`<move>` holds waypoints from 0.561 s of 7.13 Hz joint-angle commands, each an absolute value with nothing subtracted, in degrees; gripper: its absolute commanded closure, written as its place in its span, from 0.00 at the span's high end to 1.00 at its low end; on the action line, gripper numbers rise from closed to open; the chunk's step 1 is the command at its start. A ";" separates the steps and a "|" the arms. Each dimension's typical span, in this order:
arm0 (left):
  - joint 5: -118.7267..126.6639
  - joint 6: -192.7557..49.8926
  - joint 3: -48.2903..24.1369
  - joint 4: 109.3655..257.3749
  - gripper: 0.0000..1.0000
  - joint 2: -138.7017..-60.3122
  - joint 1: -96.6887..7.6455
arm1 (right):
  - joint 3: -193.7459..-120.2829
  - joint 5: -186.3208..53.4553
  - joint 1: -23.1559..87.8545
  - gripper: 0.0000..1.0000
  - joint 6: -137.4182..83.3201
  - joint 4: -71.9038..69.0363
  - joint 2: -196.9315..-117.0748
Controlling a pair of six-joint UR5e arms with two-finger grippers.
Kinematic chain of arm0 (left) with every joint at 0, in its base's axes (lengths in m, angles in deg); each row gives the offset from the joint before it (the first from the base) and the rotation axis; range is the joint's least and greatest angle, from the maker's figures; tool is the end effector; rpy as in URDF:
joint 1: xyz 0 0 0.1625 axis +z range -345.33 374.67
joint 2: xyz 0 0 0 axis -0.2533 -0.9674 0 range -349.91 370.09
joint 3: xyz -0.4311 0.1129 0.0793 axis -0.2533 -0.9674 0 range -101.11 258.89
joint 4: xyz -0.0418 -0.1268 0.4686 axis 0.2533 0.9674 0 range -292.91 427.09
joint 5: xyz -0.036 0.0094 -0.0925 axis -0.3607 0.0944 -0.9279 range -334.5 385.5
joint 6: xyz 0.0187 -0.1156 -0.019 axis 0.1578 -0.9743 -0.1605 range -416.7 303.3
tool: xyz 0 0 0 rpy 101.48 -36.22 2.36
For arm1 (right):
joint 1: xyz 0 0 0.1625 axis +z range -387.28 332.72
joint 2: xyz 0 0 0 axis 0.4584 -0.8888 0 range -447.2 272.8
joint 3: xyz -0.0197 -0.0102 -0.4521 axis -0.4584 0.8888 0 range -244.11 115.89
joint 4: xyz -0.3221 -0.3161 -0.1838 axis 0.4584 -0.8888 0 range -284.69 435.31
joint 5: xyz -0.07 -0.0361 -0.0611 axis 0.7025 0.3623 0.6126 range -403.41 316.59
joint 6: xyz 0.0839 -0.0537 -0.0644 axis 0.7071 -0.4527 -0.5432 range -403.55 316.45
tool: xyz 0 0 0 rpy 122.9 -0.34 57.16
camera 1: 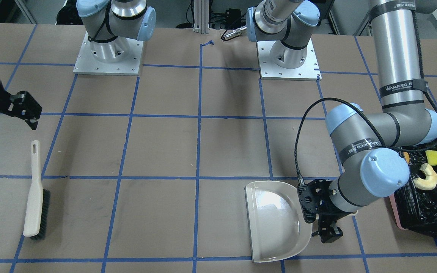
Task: Sweep and dump trash into bin
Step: 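Lower the brush onto the table with the right gripper and release it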
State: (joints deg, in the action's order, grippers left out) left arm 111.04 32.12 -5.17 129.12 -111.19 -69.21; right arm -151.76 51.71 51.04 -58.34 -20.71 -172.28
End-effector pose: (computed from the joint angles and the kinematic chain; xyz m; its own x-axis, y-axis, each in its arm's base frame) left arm -0.0603 -0.7744 0.2351 -0.1267 0.9910 -0.0443 0.9893 0.1229 -0.0787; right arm -0.0040 -0.6257 0.4805 -0.9936 -0.0495 0.1016 -0.0534 0.9979 -0.0355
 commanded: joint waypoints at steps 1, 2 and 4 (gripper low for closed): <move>111.63 13.77 -5.13 133.07 1.00 -105.17 -74.34 | -151.30 51.34 55.86 1.00 -54.27 -20.14 -172.89; 111.63 8.04 -4.96 137.53 1.00 -101.31 -74.62 | -151.38 46.72 57.78 1.00 -54.19 -19.96 -173.67; 115.64 -4.05 -5.13 144.94 1.00 -94.27 -74.10 | -151.82 43.86 60.60 1.00 -54.01 -20.05 -174.56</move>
